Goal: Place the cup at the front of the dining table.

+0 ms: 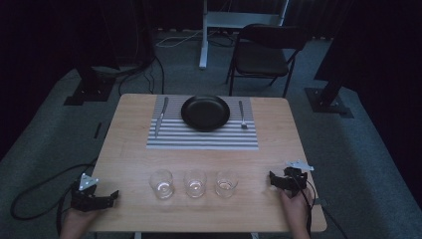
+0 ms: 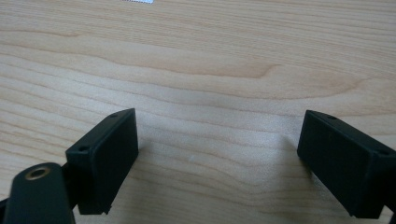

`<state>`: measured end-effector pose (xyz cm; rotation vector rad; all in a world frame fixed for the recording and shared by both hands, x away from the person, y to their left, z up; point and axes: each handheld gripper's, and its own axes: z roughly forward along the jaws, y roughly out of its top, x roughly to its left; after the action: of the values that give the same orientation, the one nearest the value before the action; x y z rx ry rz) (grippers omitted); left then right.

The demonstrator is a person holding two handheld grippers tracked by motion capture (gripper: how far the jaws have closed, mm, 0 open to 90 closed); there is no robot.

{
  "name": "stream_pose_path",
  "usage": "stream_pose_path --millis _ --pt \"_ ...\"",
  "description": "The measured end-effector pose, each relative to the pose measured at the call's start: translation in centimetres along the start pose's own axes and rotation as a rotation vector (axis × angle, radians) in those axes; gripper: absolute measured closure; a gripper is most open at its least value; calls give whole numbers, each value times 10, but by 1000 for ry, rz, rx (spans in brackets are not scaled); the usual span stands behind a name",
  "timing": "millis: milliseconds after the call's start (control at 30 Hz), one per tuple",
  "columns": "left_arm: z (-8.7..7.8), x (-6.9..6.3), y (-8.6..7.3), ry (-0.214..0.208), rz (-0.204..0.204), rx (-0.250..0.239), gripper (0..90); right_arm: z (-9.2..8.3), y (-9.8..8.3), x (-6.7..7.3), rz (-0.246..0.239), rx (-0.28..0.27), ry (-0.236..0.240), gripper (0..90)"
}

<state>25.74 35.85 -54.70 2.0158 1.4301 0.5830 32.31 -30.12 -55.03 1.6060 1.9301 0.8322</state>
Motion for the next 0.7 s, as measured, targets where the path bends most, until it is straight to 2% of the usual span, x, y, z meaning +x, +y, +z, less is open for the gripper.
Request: stream_pose_path --millis 133,167,433,600,700 --pt "-1 1 1 -14 17 11 1 0 0 0 1 0 0 118" --pt "-1 2 1 -28 31 16 0 0 0 0 0 0 0 118" --pt "-1 2 0 -33 38 12 1 0 0 0 0 0 0 119" --pt "-3 3 0 -85 68 -1 1 0 0 0 0 0 0 119" --pt "-4 4 0 -94 70 -11 1 0 0 0 0 0 0 119"
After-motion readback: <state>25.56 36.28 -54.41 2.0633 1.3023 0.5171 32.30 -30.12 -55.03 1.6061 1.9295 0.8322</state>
